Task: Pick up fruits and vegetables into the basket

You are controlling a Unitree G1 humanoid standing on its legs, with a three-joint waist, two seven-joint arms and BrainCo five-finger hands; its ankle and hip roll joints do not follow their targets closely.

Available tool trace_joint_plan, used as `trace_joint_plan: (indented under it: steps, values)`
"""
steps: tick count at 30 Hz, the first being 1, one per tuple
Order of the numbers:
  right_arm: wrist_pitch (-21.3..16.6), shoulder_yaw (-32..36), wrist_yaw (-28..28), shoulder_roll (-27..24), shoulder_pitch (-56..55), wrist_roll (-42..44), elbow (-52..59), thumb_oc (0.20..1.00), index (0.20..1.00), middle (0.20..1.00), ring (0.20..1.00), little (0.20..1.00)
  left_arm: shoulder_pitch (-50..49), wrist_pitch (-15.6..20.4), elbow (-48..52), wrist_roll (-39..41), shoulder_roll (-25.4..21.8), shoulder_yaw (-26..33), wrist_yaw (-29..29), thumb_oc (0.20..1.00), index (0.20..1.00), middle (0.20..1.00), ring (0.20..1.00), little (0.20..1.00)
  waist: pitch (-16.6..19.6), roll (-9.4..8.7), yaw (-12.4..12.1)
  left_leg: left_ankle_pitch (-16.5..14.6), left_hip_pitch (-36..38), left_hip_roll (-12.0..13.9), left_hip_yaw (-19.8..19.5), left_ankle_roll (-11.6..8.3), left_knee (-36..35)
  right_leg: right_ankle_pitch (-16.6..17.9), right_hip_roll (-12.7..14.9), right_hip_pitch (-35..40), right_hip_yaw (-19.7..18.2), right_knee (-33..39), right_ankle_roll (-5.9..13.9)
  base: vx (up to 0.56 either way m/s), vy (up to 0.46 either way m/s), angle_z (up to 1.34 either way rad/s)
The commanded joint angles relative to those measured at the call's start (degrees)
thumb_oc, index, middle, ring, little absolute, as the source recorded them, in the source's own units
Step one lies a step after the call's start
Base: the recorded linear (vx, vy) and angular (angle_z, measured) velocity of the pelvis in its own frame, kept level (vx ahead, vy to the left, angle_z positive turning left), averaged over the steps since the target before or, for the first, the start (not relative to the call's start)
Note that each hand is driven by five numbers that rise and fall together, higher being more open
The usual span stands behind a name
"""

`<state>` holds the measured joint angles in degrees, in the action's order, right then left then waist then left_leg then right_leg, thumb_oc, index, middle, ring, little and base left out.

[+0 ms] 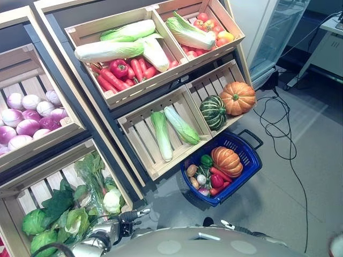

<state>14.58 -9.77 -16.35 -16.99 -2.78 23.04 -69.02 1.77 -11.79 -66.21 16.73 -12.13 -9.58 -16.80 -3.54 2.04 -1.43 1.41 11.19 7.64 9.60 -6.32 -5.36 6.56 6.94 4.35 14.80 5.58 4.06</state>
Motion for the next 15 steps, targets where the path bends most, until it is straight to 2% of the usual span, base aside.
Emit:
trace_joint_plan:
  steps: [1, 2, 3, 4, 6, 10, 11, 12, 13, 15]
  values:
    - [-2.2, -2.1, 0.3, 3.1, 3.8, -1.0, -2.4, 1.0, 1.0, 1.0, 1.0, 1.0, 2.4, 5.1, -1.9, -2.3, 0.2, -2.8, 1.4, 1.0, 1.0, 1.0, 1.0, 1.0, -2.3, -2.2, 0.3, -3.3, -2.2, -1.9, 0.0, 2.3, 0.4, -6.1, 4.6, 5.1, 0.2, -1.6, 4.72, 0.0, 0.0, 0.0]
    - [-3.6, -2.3, 0.9, 3.0, 3.8, -1.7, -2.2, 1.0, 1.0, 1.0, 1.0, 1.0, 2.5, 8.4, -1.3, -3.2, 0.0, -3.0, 3.3, 1.0, 1.0, 1.0, 1.0, 1.0, -2.4, -2.19, 0.4, -3.3, -2.2, -1.9, 0.0, 2.27, 0.4, -6.1, 4.6, 5.2, 0.1, -1.6, 4.73, 0.0, 0.0, 0.0]
    - [-3.6, -2.3, 0.9, 3.0, 3.8, -1.7, -2.2, 1.0, 1.0, 1.0, 1.0, 1.0, 2.5, 8.4, -1.3, -3.2, 0.0, -3.0, 3.3, 1.0, 1.0, 1.0, 1.0, 1.0, -2.4, -2.19, 0.4, -3.3, -2.2, -1.9, 0.0, 2.27, 0.4, -6.1, 4.6, 5.2, 0.1, -1.6, 4.73, 0.0, 0.0, 0.0]
    - [-6.0, -2.9, 1.7, 2.7, 3.9, -2.6, -1.3, 1.0, 1.0, 1.0, 1.0, 1.0, 2.8, 11.6, 0.8, -3.1, -0.3, -3.2, 6.9, 1.0, 1.0, 1.0, 1.0, 1.0, -2.5, -2.12, 0.5, -3.3, -2.2, -1.8, -0.1, 2.19, 0.4, -6.0, 4.6, 5.0, 0.0, -1.7, 4.78, 0.0, 0.0, 0.0]
    - [-9.8, -3.4, 2.6, 2.0, 4.2, -1.7, 0.6, 1.0, 1.0, 1.0, 1.0, 1.0, 3.7, 15.3, 5.1, -2.6, -1.2, -2.8, 10.5, 1.0, 1.0, 1.0, 1.0, 1.0, -2.8, -2.0, 0.5, -3.1, -2.4, -1.8, -0.3, 2.08, 0.4, -6.1, 4.7, 4.8, -0.2, -2.1, 4.8, 0.0, 0.0, 0.0]
    - [-12.4, -3.4, 4.0, 0.6, 4.3, -0.2, 5.9, 1.0, 1.0, 1.0, 1.0, 1.0, 4.6, 16.7, 13.6, -2.7, -3.4, -2.4, 13.7, 1.0, 1.0, 1.0, 1.0, 1.0, -3.5, -1.83, 0.5, -3.0, -2.8, -1.8, -0.6, 2.18, 0.4, -6.1, 4.7, 4.3, -0.5, -2.3, 4.75, -0.01, -0.006, 0.0]
    - [-15.5, -3.0, 3.6, -0.2, 4.3, 0.6, 6.5, 1.0, 1.0, 1.0, 1.0, 1.0, 4.6, 24.0, 12.9, -4.0, -4.0, -2.3, 14.7, 1.0, 1.0, 1.0, 1.0, 1.0, -3.7, -2.03, 0.3, -3.0, -3.1, -1.8, -0.7, 2.47, 0.4, -6.1, 4.5, 3.9, -0.4, -2.4, 4.64, -0.03, -0.043, 0.0]
    - [-18.1, -2.9, 3.5, -0.8, 4.3, 1.4, 6.9, 1.0, 1.0, 1.0, 1.0, 1.0, 4.1, 28.2, 13.9, -5.1, -5.0, -2.6, 15.4, 1.0, 1.0, 1.0, 1.0, 1.0, -3.8, -2.18, 0.0, -3.0, -3.3, -1.8, -0.7, 2.59, 0.5, -6.1, 4.5, 3.8, -0.4, -2.4, 4.55, -0.02, -0.059, 0.0]
    - [-19.3, -2.8, 3.8, -1.4, 4.3, 2.6, 8.2, 1.0, 1.0, 1.0, 1.0, 1.0, 3.3, 31.1, 16.0, -6.7, -6.0, -2.9, 16.3, 1.0, 1.0, 1.0, 1.0, 1.0, -4.1, -2.28, -0.2, -3.0, -3.4, -1.9, -0.8, 2.65, 0.6, -6.1, 4.4, 3.8, -0.4, -2.5, 4.42, 0.0, -0.051, 0.01]
    - [-20.0, -2.1, 5.0, -2.1, 3.5, 4.0, 13.1, 1.0, 1.0, 1.0, 1.0, 1.0, 1.4, 34.2, 23.2, -9.2, -8.5, -2.9, 17.8, 1.0, 1.0, 1.0, 1.0, 1.0, -4.7, -2.39, -0.4, -3.1, -3.5, -1.9, -1.0, 2.65, 0.7, -6.3, 4.2, 3.6, -0.4, -2.8, 4.26, 0.0, -0.02, 0.01]
